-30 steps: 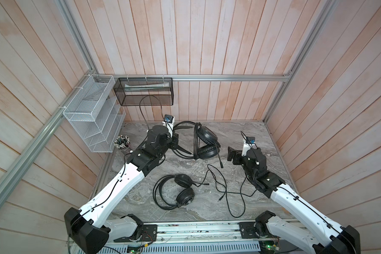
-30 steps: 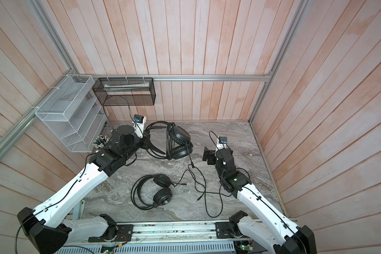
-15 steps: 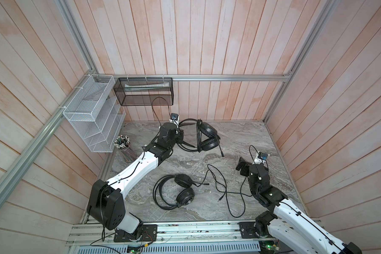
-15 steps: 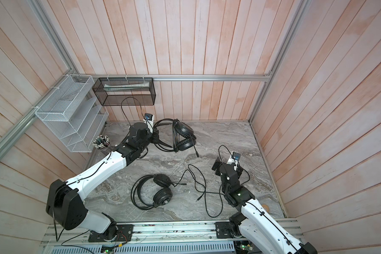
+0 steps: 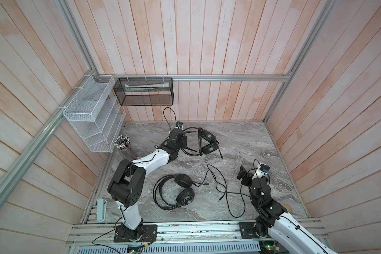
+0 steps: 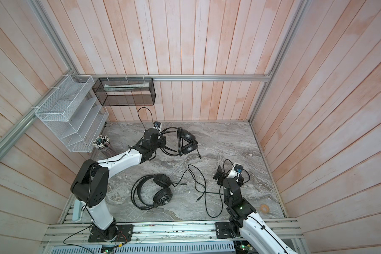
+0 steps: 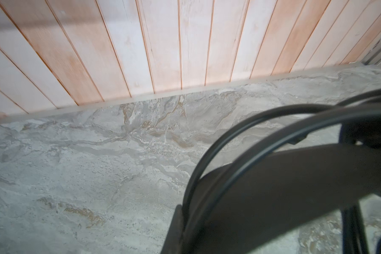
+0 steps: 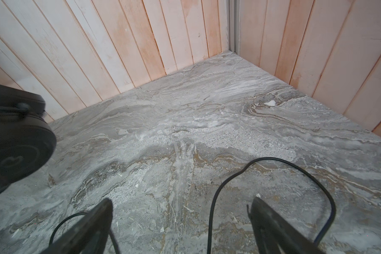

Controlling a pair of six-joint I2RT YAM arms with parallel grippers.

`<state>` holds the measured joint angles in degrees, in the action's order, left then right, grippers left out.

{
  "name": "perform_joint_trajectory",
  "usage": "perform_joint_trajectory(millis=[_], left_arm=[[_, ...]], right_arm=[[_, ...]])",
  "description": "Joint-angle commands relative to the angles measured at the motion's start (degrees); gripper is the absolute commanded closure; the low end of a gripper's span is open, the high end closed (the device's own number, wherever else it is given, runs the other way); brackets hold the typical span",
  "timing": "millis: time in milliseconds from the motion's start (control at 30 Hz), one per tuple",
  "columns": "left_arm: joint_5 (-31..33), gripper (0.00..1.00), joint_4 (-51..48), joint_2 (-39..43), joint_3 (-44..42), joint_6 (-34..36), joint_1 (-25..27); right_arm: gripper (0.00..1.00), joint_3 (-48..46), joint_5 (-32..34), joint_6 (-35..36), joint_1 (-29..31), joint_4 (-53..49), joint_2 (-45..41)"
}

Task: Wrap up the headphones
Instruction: 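Lower the cable-wrapped headphones with the left gripper onto the far table area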

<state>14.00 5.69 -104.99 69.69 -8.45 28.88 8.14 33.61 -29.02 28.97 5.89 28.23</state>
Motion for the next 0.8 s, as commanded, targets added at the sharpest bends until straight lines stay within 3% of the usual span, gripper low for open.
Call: perform_joint_trajectory(millis=[0,567,767], left_arm=[[0.5,1.0,7.6,-2.8,2.7,-3.7,-0.4],[1.7,0.99,7.6,-12.4,6.0,-6.2,-1.1],[0.8,0.86,6.1,-13.8,7.4,-6.1,-1.1]], right_arm=[[0.02,-1.2,-1.2,-0.6,-0.1,3.8,-1.2],[0.02,-4.5,-4.7,0.5,0.3,8.1,-2.7],[0.02,-4.8,-4.7,0.7,0.3,8.7,-2.7]])
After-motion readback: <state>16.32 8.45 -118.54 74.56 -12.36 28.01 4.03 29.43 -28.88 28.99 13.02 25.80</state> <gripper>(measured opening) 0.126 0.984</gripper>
